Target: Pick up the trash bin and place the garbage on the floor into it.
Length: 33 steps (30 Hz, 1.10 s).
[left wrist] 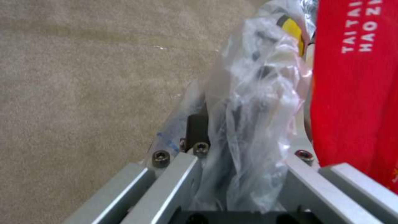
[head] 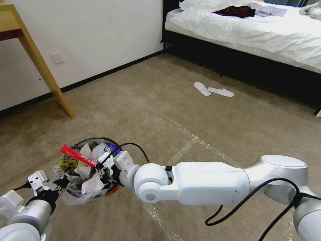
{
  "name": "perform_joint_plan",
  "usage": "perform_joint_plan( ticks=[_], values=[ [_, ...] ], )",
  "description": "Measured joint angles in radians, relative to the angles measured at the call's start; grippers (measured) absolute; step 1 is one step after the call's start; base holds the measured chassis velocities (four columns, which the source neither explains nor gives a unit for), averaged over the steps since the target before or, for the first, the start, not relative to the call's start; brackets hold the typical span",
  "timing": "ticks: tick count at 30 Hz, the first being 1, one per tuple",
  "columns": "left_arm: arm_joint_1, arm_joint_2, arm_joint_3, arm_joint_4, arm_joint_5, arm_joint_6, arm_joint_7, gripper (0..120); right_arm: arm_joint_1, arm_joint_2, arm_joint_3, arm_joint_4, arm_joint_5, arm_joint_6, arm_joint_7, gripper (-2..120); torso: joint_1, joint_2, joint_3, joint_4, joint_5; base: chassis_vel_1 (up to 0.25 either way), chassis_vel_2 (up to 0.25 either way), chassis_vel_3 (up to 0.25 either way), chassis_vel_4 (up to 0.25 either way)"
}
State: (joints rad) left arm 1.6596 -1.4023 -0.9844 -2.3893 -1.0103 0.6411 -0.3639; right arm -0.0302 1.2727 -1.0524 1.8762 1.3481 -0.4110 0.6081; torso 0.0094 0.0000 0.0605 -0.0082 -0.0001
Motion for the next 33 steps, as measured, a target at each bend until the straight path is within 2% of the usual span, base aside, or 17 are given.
perform_joint_plan(
  ticks=[11,26,28,29,31,33],
  values=[
    [0.002,0.001,0.002,0.002,0.003,0.000,0.004,1,0.025,0.025,-0.003,-0.042,0.037,-0.061,0.041,0,0.000,0.000,0.000,0.0000,0.0000,0.000,0.000,0.000,0.000],
    [-0.002,-0.002,0.016,0.009,0.009,-0.001,0.008,1,0.013,0.029,0.007,-0.083,0.057,-0.084,0.053,0,0.000,0.000,0.000,0.0000,0.0000,0.000,0.000,0.000,0.000],
    [-0.005,-0.002,0.019,0.012,0.014,-0.002,0.008,1,0.013,0.027,0.014,-0.074,0.066,-0.087,0.057,8,0.000,0.000,0.000,-0.0001,0.0000,0.000,0.000,0.000,0.000],
    [-0.005,-0.002,0.019,0.012,0.014,-0.002,0.008,1,0.013,0.027,0.014,-0.074,0.066,-0.087,0.057,8,0.000,0.000,0.000,-0.0001,0.0000,0.000,0.000,0.000,0.000],
    [-0.006,-0.002,0.020,0.014,0.017,-0.002,0.008,1,0.013,0.026,0.020,-0.066,0.070,-0.087,0.060,20,0.000,0.000,0.000,0.0000,0.0000,0.000,0.000,0.000,0.000],
    [-0.006,-0.002,0.021,0.014,0.017,-0.002,0.008,1,0.015,0.025,0.022,-0.062,0.073,-0.087,0.062,23,0.000,0.000,0.000,0.0000,0.0000,0.000,0.000,0.000,0.000]
  ],
)
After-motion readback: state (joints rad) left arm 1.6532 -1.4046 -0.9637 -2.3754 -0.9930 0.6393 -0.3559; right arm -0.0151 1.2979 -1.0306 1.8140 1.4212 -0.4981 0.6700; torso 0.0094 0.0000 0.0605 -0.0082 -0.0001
